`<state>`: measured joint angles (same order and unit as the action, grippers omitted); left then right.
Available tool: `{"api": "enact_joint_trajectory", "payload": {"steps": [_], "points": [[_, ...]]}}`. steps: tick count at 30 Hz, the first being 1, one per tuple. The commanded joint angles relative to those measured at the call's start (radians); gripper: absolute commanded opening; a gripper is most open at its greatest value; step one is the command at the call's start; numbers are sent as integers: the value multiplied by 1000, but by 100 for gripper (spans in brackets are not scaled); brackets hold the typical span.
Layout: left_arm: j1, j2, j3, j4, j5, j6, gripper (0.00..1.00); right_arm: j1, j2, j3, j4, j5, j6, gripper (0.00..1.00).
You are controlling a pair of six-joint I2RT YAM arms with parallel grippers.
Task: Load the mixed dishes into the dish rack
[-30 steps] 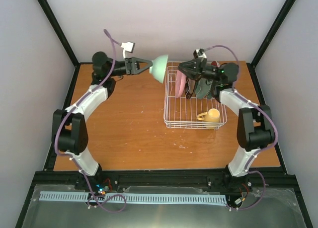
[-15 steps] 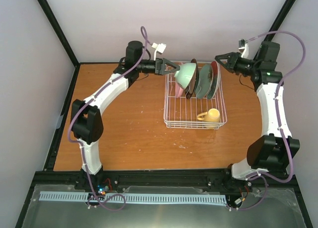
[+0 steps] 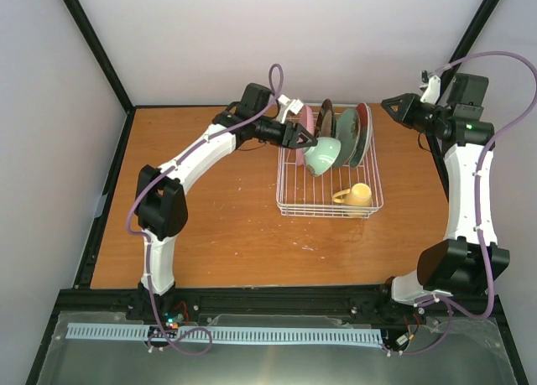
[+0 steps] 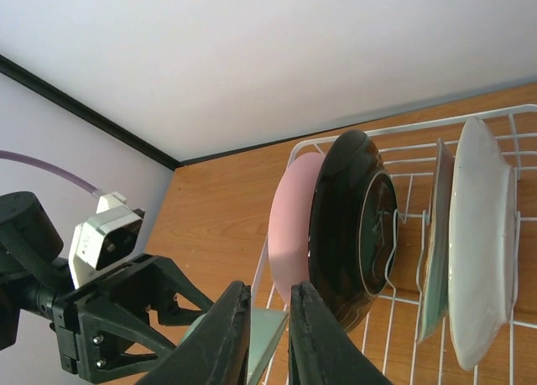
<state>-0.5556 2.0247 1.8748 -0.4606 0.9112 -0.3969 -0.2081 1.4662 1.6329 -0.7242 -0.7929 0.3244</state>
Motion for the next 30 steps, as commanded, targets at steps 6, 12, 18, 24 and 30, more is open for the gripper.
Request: {"api": "enact_joint_trajectory", "payload": {"steps": [6, 12, 18, 24, 30], "points": [[-34, -29, 65, -211, -133, 185, 1, -10, -21, 14, -21, 28, -31, 14], [-83, -19, 70, -285, -252, 239, 1, -10, -26, 24, -32, 47, -44, 14], [-131, -4, 76, -300, -371, 270, 1, -10, -40, 28, -47, 68, -58, 13], [-206, 39, 98, -373, -552, 327, 1, -10, -51, 25, -58, 81, -70, 13], [-286, 86, 77, -396, -714, 368, 1, -10, -66, 21, -65, 90, -79, 13]]}}
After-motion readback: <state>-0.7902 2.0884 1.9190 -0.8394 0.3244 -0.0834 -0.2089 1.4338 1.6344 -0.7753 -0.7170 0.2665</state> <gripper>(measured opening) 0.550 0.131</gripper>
